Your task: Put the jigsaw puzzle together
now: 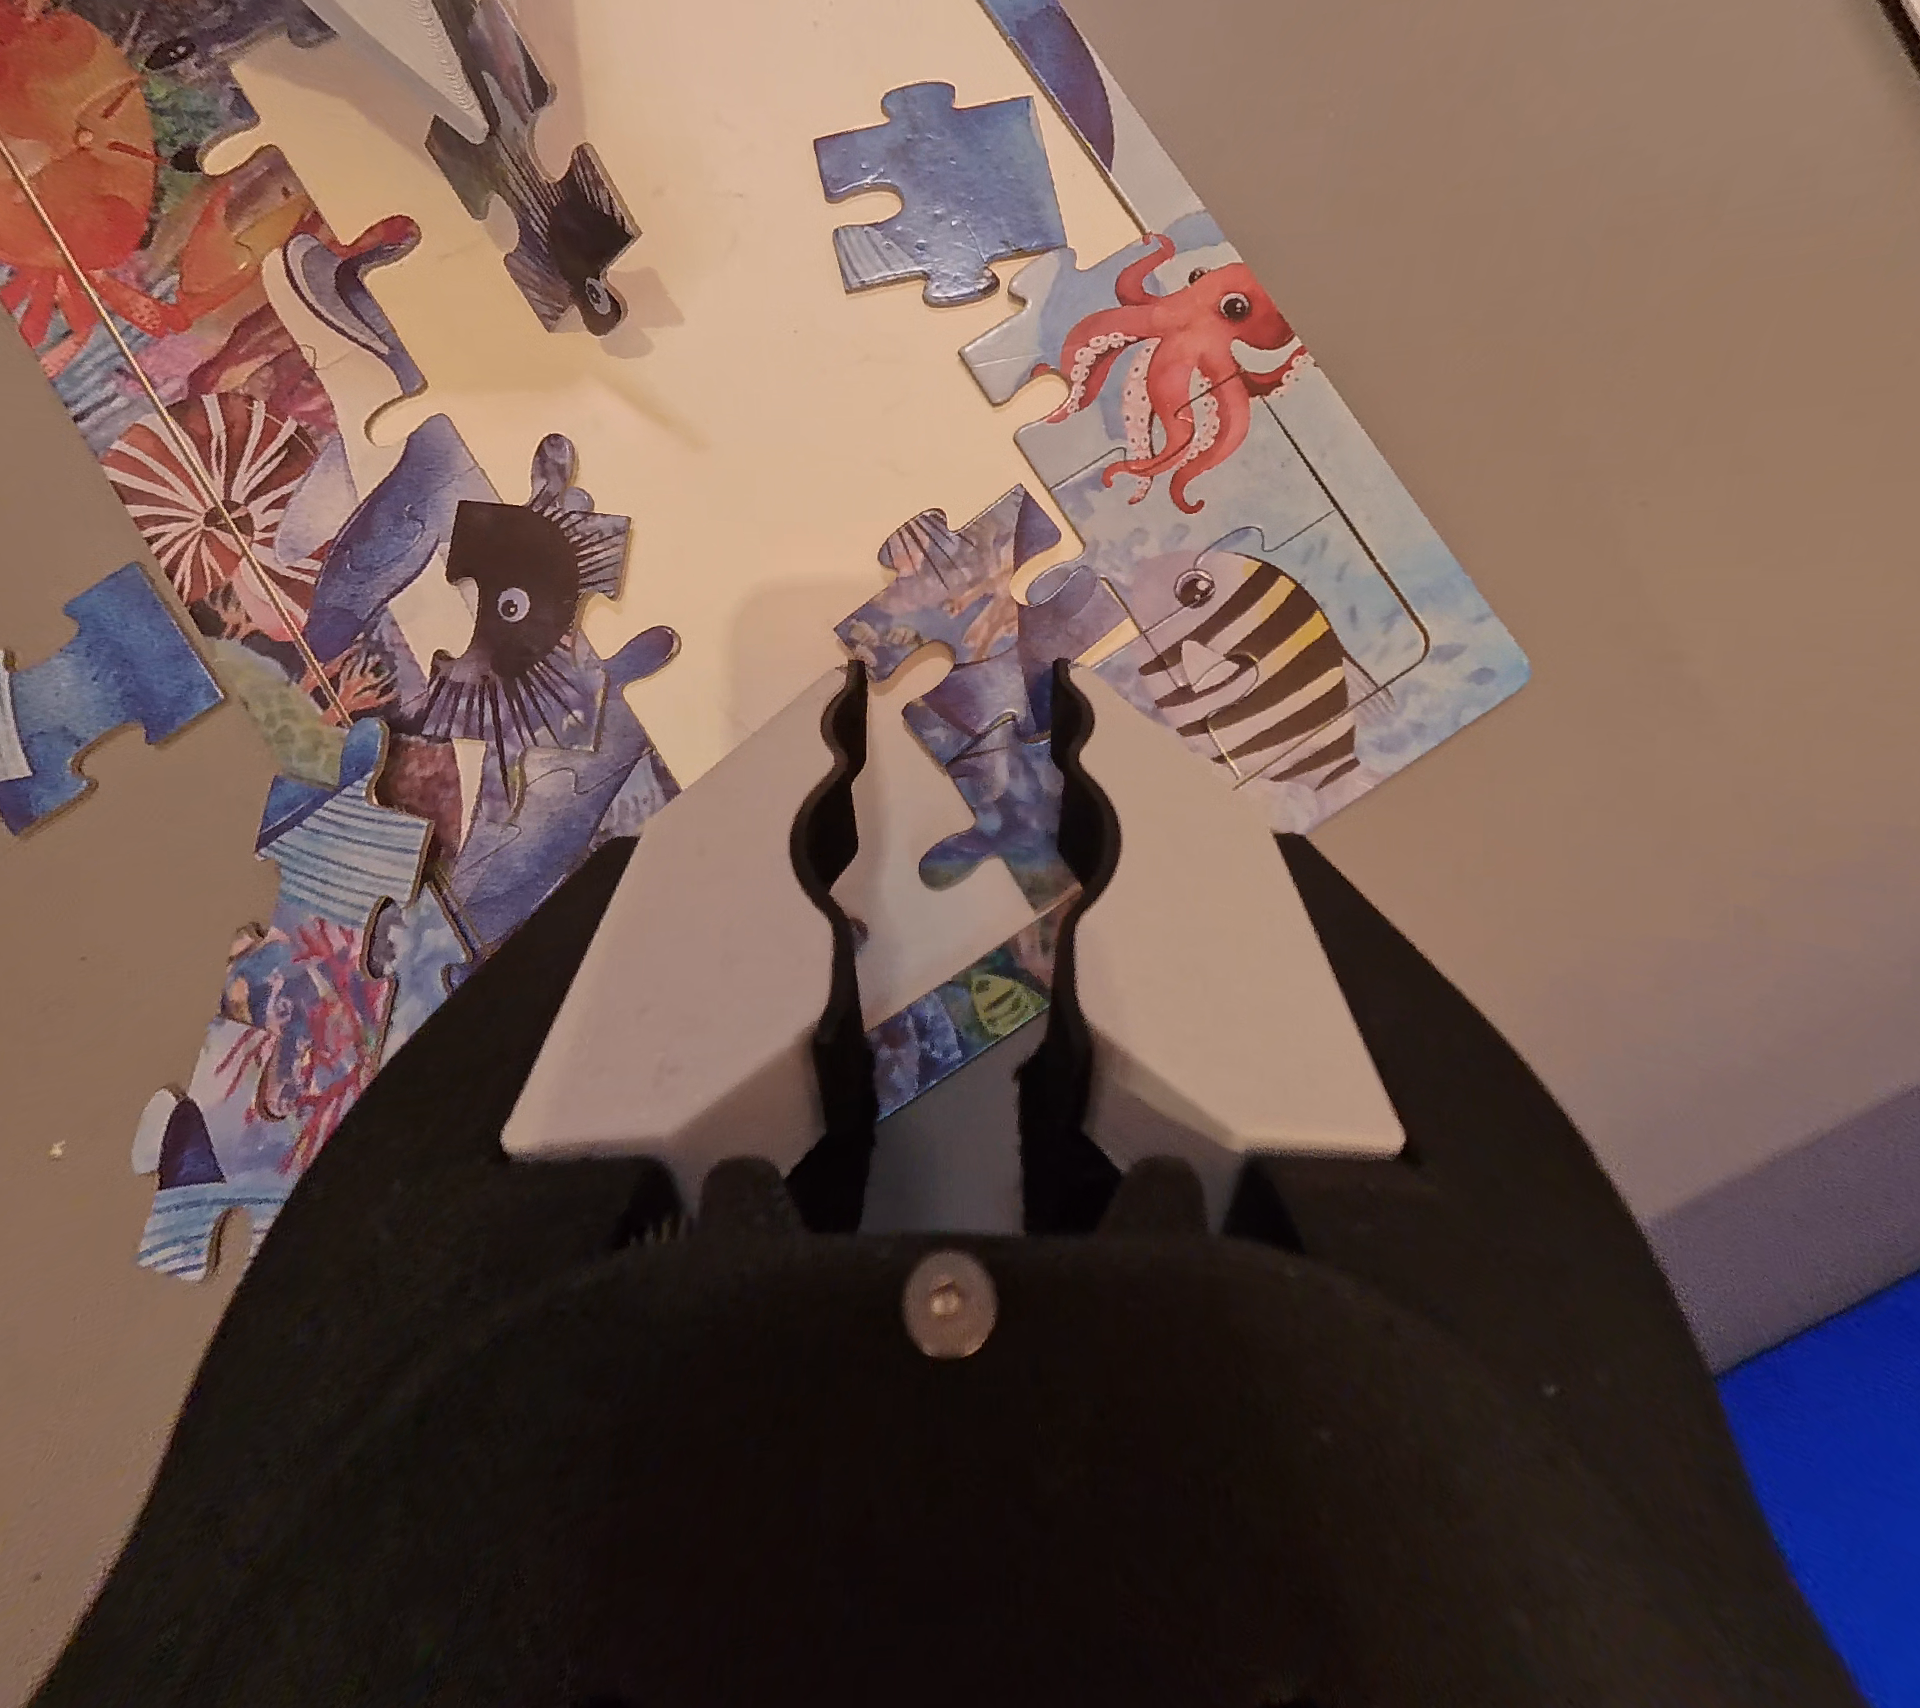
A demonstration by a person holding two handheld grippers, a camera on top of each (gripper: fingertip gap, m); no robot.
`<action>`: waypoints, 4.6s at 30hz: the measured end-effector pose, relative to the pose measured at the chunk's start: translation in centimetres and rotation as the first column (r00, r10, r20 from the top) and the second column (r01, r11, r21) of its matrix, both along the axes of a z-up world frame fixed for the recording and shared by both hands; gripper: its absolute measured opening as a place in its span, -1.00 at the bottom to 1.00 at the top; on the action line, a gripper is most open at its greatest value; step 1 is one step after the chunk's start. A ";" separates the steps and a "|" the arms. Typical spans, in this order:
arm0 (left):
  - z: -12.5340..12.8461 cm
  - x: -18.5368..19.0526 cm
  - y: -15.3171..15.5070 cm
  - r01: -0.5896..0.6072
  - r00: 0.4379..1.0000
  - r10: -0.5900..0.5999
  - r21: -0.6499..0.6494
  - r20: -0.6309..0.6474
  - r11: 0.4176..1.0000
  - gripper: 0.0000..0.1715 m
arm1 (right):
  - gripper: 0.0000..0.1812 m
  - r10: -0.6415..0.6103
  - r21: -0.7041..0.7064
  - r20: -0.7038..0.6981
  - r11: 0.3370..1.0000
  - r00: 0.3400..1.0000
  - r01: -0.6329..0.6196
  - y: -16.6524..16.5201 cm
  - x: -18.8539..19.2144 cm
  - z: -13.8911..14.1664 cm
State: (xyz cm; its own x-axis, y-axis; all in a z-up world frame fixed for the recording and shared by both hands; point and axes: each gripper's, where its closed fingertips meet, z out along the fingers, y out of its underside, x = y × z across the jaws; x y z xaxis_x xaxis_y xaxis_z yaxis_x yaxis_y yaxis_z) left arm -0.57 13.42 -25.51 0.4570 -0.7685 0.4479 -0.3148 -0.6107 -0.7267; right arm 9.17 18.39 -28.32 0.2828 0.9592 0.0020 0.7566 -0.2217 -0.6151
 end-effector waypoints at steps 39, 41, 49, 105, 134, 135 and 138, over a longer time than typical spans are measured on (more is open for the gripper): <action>0.0 0.1 -0.1 0.007 1.000 -0.007 0.005 -0.006 1.000 -1.00 | -0.50 -0.066 0.045 0.014 0.997 0.998 0.065 0.6 -0.7 -0.2; 0.0 0.1 -0.1 0.008 1.000 -0.008 0.005 -0.005 1.000 -1.00 | -0.46 -0.060 0.044 0.012 0.997 0.998 0.060 0.5 -0.7 -0.1; -0.1 -0.1 -0.1 0.005 1.000 -0.005 -0.001 -0.001 1.000 -1.00 | -0.40 -0.098 0.019 -0.145 0.995 0.985 0.102 1.6 0.7 3.3; -0.2 0.4 0.3 -0.013 1.000 0.013 -0.010 0.007 1.000 -0.99 | -0.62 0.131 0.025 -0.097 0.991 0.987 -0.129 -1.8 -1.9 -0.4; 0.2 0.5 0.6 -0.019 1.000 0.019 0.009 0.003 1.000 -1.00 | -0.69 0.008 -0.037 -0.153 0.999 0.988 -0.014 0.1 4.6 2.8; 0.3 0.5 0.5 -0.019 1.000 0.019 0.010 0.004 1.000 -1.00 | -0.69 0.012 -0.031 -0.148 0.999 0.989 -0.017 0.1 4.5 2.7; 0.6 0.8 0.5 -0.018 1.000 0.018 0.010 0.022 1.000 -1.00 | -0.68 0.033 -0.025 -0.172 0.999 0.985 -0.038 -0.3 3.7 3.1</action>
State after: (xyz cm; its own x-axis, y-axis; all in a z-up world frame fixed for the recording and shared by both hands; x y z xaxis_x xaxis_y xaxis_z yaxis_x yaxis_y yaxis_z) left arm 0.22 13.94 -24.88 0.4611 -0.7646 0.4502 -0.2878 -0.6088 -0.7393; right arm 12.91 18.05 -25.24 0.2425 0.9676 -0.0710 0.6482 -0.2160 -0.7302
